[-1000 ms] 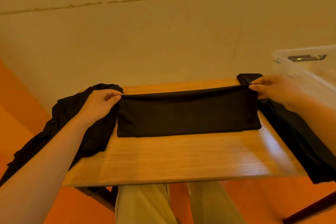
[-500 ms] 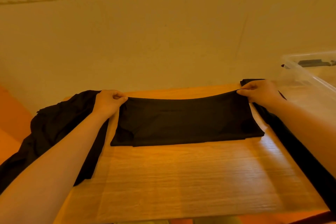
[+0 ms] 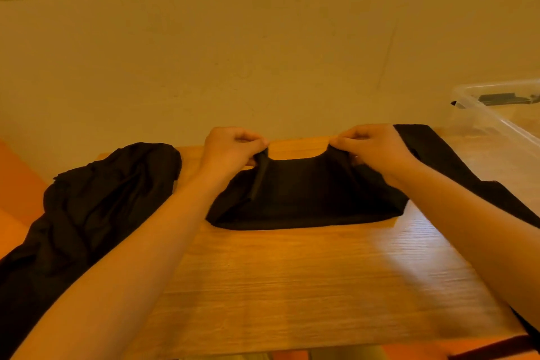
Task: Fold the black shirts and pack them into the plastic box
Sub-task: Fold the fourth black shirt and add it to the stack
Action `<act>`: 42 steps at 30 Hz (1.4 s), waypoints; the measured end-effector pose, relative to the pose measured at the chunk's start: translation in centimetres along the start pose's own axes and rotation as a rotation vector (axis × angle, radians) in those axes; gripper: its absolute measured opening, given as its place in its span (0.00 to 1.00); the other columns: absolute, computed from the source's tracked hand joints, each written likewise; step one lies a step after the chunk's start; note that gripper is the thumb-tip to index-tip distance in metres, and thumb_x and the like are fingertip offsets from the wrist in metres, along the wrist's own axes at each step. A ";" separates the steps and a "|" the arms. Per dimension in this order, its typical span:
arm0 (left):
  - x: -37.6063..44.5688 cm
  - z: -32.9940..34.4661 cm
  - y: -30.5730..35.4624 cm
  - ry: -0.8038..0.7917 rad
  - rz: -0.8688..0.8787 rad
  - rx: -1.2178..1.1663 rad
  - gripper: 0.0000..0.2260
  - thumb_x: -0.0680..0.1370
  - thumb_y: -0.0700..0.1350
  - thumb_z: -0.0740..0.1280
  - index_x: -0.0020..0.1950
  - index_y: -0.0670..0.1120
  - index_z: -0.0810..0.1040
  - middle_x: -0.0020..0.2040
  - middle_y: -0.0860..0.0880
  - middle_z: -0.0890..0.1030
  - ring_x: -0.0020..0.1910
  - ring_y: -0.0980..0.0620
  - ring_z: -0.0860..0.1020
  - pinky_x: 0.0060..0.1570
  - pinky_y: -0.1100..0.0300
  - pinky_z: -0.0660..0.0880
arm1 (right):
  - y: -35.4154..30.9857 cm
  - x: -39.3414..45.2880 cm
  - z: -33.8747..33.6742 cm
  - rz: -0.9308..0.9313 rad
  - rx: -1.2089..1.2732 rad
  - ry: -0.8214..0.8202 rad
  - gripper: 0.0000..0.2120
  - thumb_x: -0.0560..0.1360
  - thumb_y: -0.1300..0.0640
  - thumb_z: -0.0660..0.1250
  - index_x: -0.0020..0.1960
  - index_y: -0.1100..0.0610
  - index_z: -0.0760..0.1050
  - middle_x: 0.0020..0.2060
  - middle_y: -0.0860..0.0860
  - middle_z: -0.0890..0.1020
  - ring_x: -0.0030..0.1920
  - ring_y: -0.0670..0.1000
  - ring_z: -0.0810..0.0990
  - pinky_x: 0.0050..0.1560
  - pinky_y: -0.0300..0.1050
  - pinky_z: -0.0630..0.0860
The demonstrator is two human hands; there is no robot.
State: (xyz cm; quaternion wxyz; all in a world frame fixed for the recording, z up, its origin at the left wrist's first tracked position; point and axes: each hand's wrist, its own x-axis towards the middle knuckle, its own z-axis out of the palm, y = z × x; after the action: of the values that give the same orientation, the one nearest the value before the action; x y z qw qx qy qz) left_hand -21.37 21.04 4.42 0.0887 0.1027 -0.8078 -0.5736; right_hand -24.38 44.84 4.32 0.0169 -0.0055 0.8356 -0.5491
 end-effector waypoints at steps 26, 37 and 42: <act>-8.4 7.6 -1.4 0.245 0.312 0.218 0.21 0.81 0.43 0.64 0.74 0.46 0.66 0.52 0.49 0.83 0.46 0.59 0.78 0.52 0.68 0.75 | -0.1 -6.0 6.0 -0.094 0.159 0.003 0.10 0.77 0.50 0.66 0.39 0.46 0.82 0.29 0.40 0.82 0.33 0.39 0.79 0.35 0.31 0.72; -8.6 7.2 -3.2 0.100 0.291 0.240 0.21 0.81 0.45 0.60 0.75 0.50 0.65 0.59 0.62 0.78 0.56 0.50 0.75 0.60 0.57 0.70 | 1.0 -6.3 5.3 -0.066 0.098 0.015 0.06 0.76 0.54 0.68 0.51 0.51 0.83 0.35 0.42 0.81 0.34 0.34 0.78 0.33 0.26 0.70; -3.2 4.0 -2.1 -0.001 0.083 0.330 0.11 0.80 0.47 0.64 0.61 0.51 0.79 0.55 0.56 0.80 0.49 0.61 0.76 0.44 0.69 0.69 | 1.6 -7.5 4.9 -0.150 0.034 0.010 0.07 0.76 0.56 0.68 0.52 0.51 0.81 0.37 0.42 0.82 0.38 0.40 0.81 0.39 0.29 0.76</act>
State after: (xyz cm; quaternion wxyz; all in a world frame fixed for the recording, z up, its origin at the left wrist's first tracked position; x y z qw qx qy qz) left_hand -19.22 24.88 1.00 0.0940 0.0820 -0.8947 -0.4289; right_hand -16.69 41.20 1.06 -0.0281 -0.0651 0.8234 -0.5630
